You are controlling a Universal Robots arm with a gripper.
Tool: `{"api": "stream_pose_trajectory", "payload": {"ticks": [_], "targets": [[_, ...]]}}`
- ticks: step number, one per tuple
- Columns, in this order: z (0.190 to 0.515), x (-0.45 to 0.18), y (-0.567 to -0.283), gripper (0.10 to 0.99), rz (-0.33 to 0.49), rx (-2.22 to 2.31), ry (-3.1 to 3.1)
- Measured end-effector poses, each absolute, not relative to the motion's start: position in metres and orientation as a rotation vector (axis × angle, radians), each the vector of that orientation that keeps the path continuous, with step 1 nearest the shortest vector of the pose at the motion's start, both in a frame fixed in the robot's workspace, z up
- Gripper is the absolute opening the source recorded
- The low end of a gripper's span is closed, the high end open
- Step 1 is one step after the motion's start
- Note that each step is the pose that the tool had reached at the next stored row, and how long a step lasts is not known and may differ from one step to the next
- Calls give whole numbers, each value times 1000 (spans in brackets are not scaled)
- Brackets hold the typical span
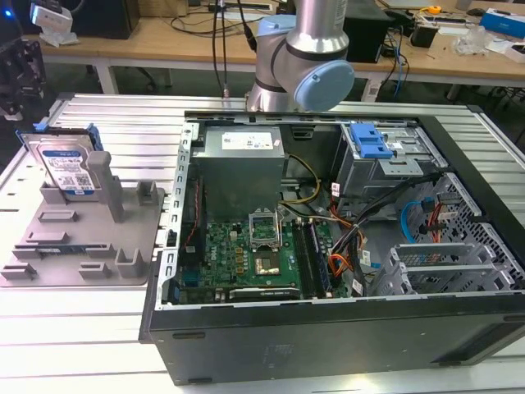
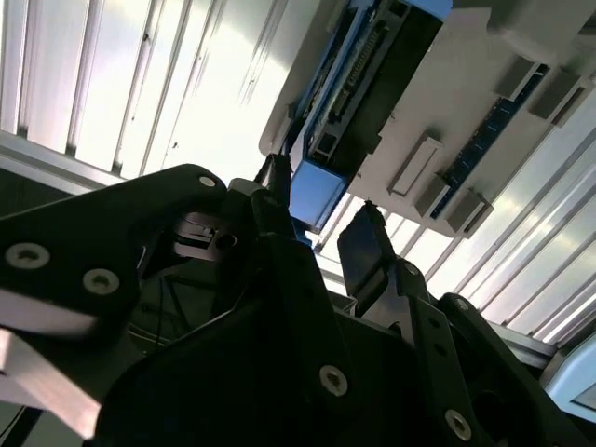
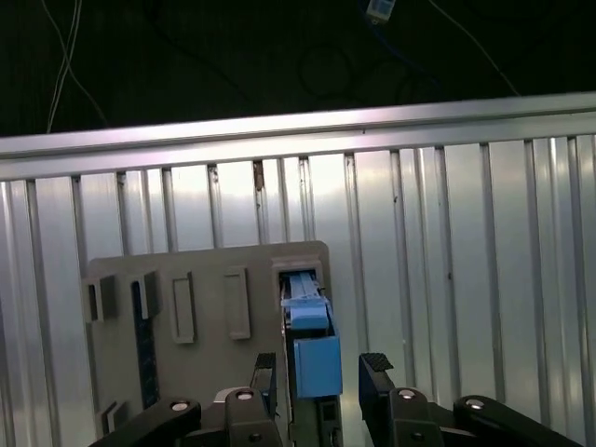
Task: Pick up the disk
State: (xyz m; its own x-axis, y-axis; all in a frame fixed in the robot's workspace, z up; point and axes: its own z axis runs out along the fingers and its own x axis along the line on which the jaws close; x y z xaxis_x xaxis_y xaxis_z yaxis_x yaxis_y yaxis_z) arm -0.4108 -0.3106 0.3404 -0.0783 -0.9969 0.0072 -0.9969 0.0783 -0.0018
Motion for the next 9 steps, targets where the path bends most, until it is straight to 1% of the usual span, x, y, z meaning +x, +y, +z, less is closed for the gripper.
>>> {"api": "stream_pose_trajectory", "payload": {"ticks": [9], "targets": [[338,-406,-312,482,8,2129,-2301]]}}
